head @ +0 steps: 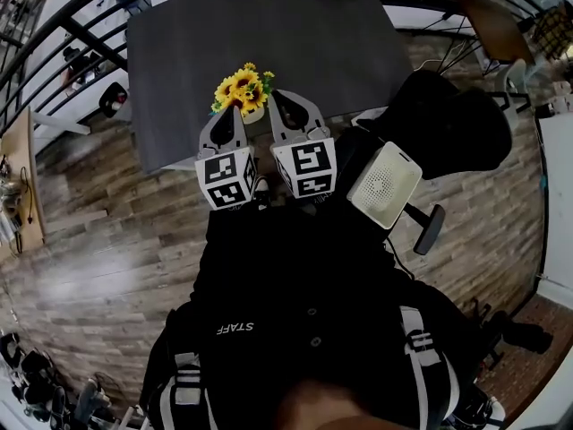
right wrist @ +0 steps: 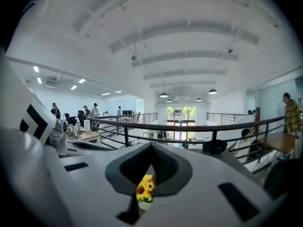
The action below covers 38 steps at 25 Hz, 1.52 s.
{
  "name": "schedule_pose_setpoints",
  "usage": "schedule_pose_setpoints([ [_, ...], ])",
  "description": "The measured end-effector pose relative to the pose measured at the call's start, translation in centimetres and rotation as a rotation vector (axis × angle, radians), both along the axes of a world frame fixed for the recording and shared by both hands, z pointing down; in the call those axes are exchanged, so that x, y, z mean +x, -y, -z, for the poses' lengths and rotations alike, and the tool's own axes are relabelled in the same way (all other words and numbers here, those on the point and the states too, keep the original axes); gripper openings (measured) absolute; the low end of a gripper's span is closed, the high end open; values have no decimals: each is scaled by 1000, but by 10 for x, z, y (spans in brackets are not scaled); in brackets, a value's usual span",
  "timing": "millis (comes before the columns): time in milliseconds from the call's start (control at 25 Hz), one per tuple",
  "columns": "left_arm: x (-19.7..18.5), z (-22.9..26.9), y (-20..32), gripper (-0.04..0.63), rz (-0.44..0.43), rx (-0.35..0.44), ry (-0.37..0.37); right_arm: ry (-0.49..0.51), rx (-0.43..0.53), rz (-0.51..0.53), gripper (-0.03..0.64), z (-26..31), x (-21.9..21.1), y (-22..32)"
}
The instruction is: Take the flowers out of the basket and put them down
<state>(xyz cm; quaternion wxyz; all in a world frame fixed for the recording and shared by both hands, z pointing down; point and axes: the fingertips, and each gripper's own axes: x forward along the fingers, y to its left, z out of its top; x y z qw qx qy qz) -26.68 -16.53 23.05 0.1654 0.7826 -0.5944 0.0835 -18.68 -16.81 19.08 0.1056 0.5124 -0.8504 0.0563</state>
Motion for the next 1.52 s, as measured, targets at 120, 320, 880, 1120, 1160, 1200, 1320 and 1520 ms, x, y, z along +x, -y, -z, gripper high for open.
schedule_pose_setpoints([
  [120,-2,10,-4,-2,9,4,2,23,19,22,15,14,-5,-5],
  [320,2,32,-7,-3,-9,29,-10,50,44,39,15,35,-5,-8],
  [880,-6,46,-8,-3,-24,65,-30,60,70,33,14,46,-14,-7],
  [1120,-12,44,-8,-3,-30,57,-21,63,66,33,14,45,-20,-9],
  [1160,-13,44,-8,-3,-31,57,-20,63,66,32,14,44,-21,-8],
  [1200,-13,43,-7,-3,-31,58,-19,64,66,29,14,43,-21,-8],
  [1320,-16,40,-8,-3,-31,60,-11,64,67,19,14,40,-19,-7],
  [1520,-23,37,-7,-3,-23,63,-3,60,73,2,15,37,-17,-6],
])
